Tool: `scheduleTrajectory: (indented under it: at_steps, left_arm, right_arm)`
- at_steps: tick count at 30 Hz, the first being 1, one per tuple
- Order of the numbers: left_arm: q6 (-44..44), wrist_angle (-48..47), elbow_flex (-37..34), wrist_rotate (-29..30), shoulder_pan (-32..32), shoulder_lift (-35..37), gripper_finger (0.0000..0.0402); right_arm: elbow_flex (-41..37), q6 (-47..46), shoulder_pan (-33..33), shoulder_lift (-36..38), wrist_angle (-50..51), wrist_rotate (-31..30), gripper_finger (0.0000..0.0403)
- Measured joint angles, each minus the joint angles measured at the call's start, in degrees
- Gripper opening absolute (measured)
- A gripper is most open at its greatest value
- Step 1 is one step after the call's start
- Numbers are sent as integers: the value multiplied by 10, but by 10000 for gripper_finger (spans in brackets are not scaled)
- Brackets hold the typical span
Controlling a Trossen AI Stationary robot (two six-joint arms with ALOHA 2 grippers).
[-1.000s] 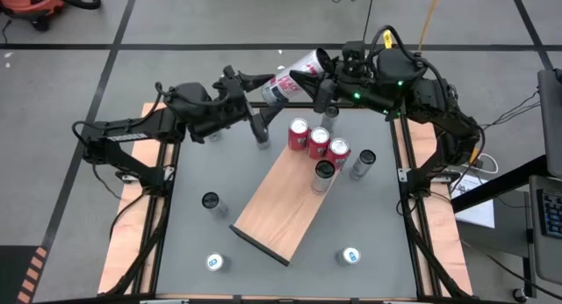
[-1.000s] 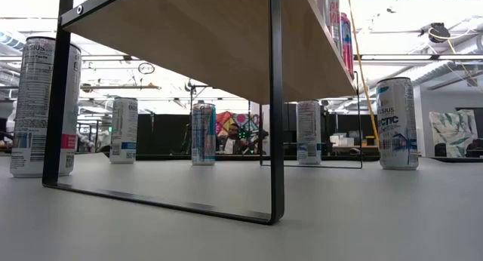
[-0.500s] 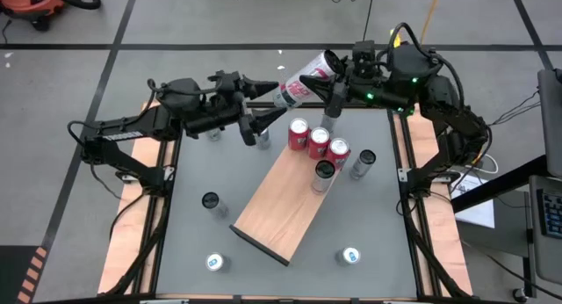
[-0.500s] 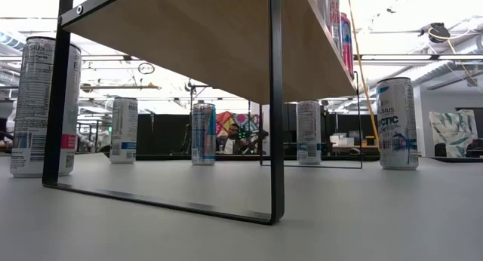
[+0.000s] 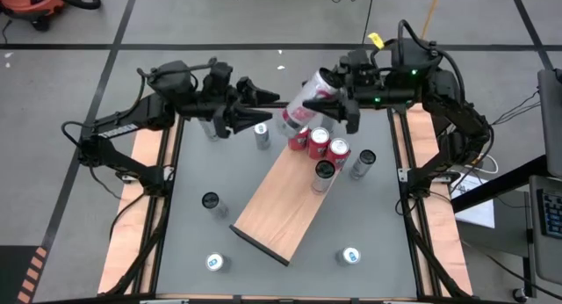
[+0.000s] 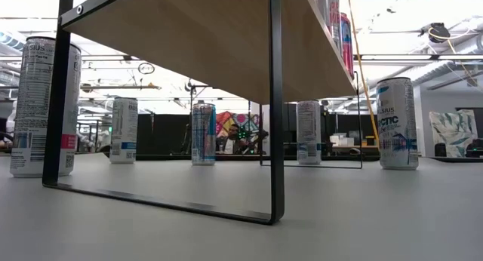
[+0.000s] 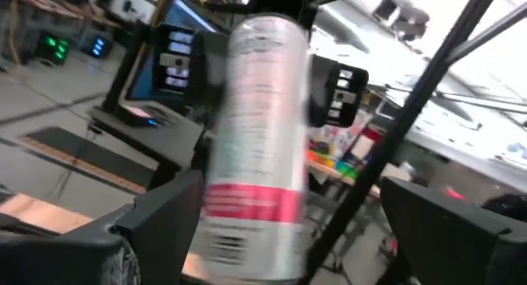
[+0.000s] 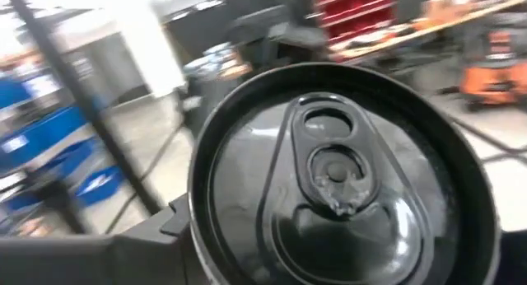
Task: Place canned beverage on shelf
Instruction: Put the white pink soda can on the shelf aligned with the other white pink soda can
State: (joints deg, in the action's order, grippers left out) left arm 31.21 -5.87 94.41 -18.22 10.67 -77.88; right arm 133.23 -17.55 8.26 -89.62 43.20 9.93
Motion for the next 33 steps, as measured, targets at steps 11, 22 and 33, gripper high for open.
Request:
scheduleTrajectory:
  at_steps: [11,22,33]
  left_arm:
    - [29,-51,0,-86,20,-27,370]
    - [10,-25,0,-107,-6,-64,370]
    - [13,-40,0,-107,-11,-74,370]
  right_arm:
    - [0,84,29,-3,0,148,236]
    - [0,145,52,-28,18,194,235]
    - [0,152,59,-38,18,206,235]
